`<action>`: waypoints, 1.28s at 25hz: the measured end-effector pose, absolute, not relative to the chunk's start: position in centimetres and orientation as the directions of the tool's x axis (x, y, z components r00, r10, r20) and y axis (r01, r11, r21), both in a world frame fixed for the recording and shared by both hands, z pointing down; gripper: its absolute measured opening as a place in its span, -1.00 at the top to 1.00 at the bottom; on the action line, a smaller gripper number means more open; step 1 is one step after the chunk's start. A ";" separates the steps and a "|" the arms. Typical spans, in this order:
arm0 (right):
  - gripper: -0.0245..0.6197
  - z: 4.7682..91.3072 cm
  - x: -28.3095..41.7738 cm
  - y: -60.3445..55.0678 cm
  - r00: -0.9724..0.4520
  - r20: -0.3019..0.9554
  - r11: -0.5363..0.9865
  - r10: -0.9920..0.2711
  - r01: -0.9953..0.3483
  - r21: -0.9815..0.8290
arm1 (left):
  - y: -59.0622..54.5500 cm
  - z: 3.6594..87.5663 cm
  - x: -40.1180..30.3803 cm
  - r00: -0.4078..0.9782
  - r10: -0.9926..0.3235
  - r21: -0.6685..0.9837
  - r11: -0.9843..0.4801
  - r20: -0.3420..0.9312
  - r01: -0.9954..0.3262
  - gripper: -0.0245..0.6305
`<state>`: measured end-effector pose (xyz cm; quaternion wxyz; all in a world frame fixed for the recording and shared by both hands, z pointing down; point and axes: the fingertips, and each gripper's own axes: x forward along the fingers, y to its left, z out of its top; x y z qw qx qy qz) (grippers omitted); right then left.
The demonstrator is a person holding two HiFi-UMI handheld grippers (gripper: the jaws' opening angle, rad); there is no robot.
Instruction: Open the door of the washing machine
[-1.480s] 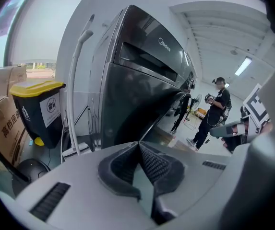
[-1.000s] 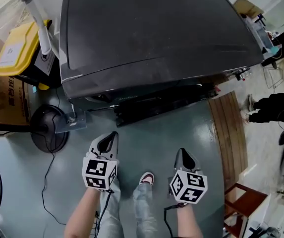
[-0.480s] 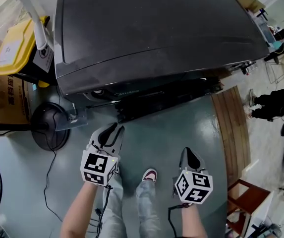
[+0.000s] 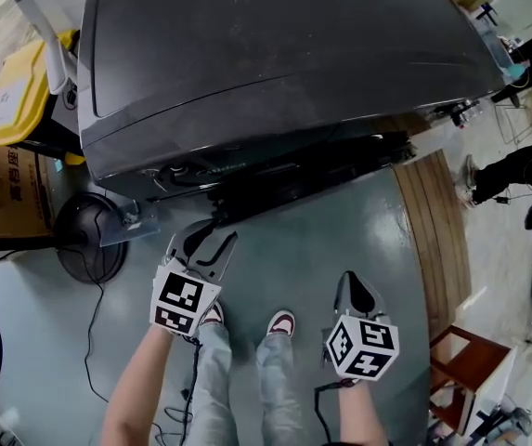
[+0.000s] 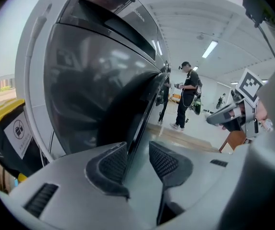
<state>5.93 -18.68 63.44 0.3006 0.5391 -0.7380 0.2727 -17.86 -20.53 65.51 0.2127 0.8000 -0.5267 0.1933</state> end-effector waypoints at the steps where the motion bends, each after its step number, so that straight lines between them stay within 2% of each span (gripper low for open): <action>1: 0.91 63.5 6.1 -18.6 -0.234 0.739 0.264 -0.632 -0.961 -0.078 | -20.6 65.8 -17.8 0.369 -0.756 0.133 -0.357 0.541 -0.925 0.48; 5: 0.91 63.6 7.1 -18.2 -0.218 0.742 0.239 -0.634 -0.968 -0.080 | -21.3 66.6 -17.7 0.360 -0.750 0.123 -0.354 0.556 -0.927 0.49; 8: 0.91 63.7 7.7 -17.9 -0.208 0.743 0.222 -0.635 -0.971 -0.082 | -21.5 67.0 -17.8 0.355 -0.752 0.124 -0.347 0.556 -0.930 0.57; 12: 0.91 63.7 8.4 -17.7 -0.198 0.741 0.203 -0.642 -0.976 -0.086 | -21.5 67.1 -17.8 0.369 -0.763 0.138 -0.352 0.530 -0.926 0.57; 32: 0.91 63.9 9.7 -16.2 -0.169 0.736 0.148 -0.655 -0.984 -0.094 | -21.5 67.2 -17.9 0.369 -0.742 0.130 -0.361 0.560 -0.924 0.62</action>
